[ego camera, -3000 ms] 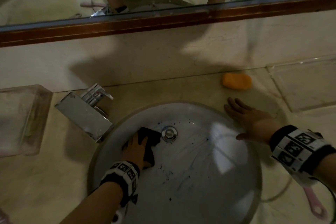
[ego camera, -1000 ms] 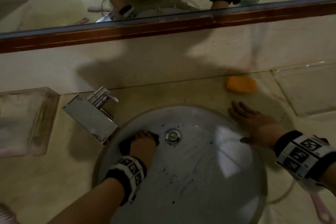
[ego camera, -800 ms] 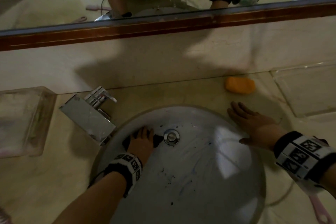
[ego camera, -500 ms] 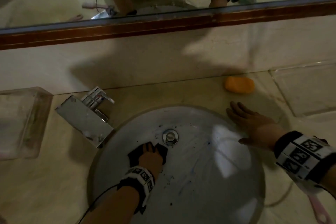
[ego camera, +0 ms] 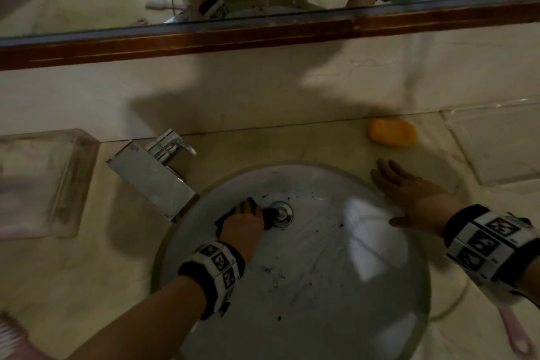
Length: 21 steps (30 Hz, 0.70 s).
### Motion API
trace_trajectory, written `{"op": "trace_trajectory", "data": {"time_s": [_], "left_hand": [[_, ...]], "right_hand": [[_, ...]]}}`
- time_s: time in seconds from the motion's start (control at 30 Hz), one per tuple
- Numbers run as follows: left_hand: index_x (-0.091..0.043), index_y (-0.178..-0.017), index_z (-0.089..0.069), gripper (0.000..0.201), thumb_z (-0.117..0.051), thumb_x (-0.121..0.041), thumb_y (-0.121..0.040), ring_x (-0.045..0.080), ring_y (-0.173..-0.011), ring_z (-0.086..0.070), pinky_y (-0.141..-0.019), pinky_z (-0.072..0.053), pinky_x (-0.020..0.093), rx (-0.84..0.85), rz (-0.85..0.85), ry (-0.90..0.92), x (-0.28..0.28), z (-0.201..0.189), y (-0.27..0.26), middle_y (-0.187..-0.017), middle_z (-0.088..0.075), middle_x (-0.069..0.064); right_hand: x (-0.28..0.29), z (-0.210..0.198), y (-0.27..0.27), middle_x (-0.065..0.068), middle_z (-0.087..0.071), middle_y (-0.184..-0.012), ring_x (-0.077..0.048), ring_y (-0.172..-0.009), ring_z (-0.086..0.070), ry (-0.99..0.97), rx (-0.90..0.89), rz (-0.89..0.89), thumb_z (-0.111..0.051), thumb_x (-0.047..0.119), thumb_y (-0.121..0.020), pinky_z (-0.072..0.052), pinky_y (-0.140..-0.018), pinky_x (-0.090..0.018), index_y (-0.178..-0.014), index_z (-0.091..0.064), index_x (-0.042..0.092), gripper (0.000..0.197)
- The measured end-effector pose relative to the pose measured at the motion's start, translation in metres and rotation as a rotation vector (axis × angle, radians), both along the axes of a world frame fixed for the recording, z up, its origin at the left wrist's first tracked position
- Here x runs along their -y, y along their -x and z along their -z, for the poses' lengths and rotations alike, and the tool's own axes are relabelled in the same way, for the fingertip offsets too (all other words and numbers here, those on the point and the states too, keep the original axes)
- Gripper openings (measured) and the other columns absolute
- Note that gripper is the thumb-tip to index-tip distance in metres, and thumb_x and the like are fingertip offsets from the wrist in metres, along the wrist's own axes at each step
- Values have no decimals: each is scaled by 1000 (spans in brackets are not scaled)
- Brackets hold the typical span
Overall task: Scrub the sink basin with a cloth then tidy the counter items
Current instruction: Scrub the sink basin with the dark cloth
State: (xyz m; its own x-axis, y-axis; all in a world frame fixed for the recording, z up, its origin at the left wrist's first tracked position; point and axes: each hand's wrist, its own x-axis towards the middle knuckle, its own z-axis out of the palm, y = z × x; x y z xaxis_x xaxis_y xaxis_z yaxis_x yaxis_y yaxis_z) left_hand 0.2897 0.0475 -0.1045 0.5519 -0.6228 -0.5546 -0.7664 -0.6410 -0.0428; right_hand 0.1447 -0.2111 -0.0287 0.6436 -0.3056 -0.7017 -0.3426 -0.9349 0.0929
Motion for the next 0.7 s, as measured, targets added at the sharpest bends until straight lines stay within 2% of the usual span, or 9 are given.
{"op": "trace_trajectory", "data": {"time_s": [0.07,0.13,0.2,0.27,0.37,0.43,0.47,0.57,0.7], "left_hand": [[15,-106,-66,42,-70,-8,-71,44,-93,-69,-69,-61,41,55,-39,-73,0,2,-6,-108,-64,39],[22,-124,-48,62,-69,-19,-83,47,-116,-57,-92,-54,43,-2,-83,-106,-4,8,-9,-127,-49,44],[16,-144,-14,64,-41,-24,-101,43,-142,-23,-119,-25,44,-17,-104,-115,-11,23,-7,-152,-18,35],[10,-148,-3,57,-27,-19,-104,41,-147,-7,-122,-10,45,-75,-134,-169,-16,31,-2,-157,-4,29],[18,-141,-25,67,-51,-25,-97,46,-140,-26,-116,-29,45,-102,-224,-72,-16,34,6,-149,-23,38],[25,-107,-60,78,-88,-31,-61,46,-109,-62,-92,-54,41,-152,-190,-168,-8,21,8,-114,-59,43],[25,-108,-60,77,-88,-29,-61,45,-109,-63,-93,-54,39,-137,-138,-166,-7,15,10,-114,-59,43],[4,-147,-19,52,-36,-16,-103,30,-142,-31,-117,-20,31,-265,-154,-94,-13,26,13,-154,-26,20],[-3,-126,-51,32,-38,-19,-101,26,-120,-54,-99,-41,31,-264,-260,72,-16,17,0,-132,-56,15]], "right_hand": [[0,-1,0,-4,26,-157,-23,-148,13,5,-11,-2,-61,39,-86,-26,-118,-40,-149,16,19,102],[1,0,0,-3,26,-157,-23,-148,13,1,-9,0,-61,40,-85,-26,-118,-40,-149,16,20,102],[3,2,1,-4,27,-157,-23,-148,13,1,-4,-9,-60,42,-86,-24,-120,-39,-149,18,19,103],[4,2,2,-2,31,-154,-23,-148,14,-6,-6,0,-60,46,-85,-21,-121,-39,-148,19,19,105],[4,4,4,5,40,-138,-22,-148,16,-19,1,-3,-61,51,-82,-19,-121,-41,-147,21,19,109],[4,6,4,6,41,-137,-22,-147,16,-24,2,0,-61,52,-81,-18,-121,-42,-147,21,20,110],[4,6,4,6,41,-139,-22,-147,17,-22,-4,1,-61,52,-81,-18,-121,-43,-147,22,20,111],[3,5,3,5,41,-140,-23,-147,18,-9,-27,0,-61,53,-81,-18,-121,-45,-147,22,19,111],[0,4,3,2,39,-146,-24,-147,17,2,-26,4,-59,53,-82,-18,-121,-44,-147,23,18,110]]}}
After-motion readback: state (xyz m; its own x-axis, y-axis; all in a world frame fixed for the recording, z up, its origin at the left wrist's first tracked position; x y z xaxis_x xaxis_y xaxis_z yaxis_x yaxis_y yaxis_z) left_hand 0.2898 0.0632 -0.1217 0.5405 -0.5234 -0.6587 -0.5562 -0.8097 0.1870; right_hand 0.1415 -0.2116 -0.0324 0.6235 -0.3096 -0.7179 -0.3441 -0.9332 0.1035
